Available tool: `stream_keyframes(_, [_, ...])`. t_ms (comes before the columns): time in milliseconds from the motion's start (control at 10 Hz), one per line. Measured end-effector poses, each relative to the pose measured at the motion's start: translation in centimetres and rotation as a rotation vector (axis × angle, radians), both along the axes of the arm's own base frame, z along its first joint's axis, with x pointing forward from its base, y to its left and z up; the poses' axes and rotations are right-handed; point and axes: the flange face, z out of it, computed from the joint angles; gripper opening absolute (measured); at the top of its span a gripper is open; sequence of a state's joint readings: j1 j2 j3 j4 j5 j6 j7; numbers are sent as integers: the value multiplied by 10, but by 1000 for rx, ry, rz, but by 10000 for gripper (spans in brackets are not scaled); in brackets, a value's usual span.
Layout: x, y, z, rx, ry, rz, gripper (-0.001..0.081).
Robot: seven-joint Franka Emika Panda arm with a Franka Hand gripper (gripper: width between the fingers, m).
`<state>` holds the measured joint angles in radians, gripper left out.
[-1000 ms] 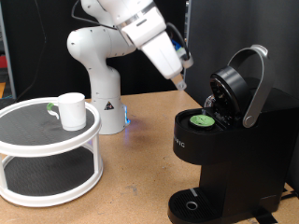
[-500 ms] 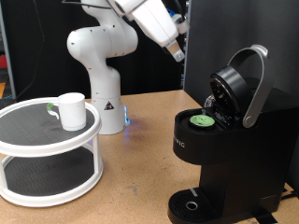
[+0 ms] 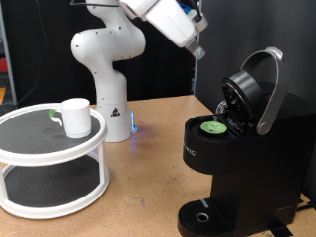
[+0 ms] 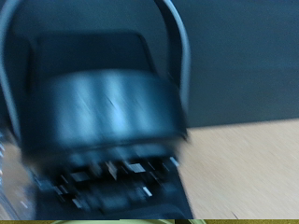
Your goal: Make a cup of coffee with the keurig machine
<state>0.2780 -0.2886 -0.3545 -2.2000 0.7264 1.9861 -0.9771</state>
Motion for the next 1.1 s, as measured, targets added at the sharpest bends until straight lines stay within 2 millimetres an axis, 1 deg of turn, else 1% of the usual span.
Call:
stream_keyframes(200, [1,19,13,36,54,68,807])
stream_keyframes(500, [12,54,28,28,66,98,807])
stream_keyframes(900, [22,96,29,-2,39,76,807])
stream_keyframes(1100, [23,121,30,-13,23,67,807])
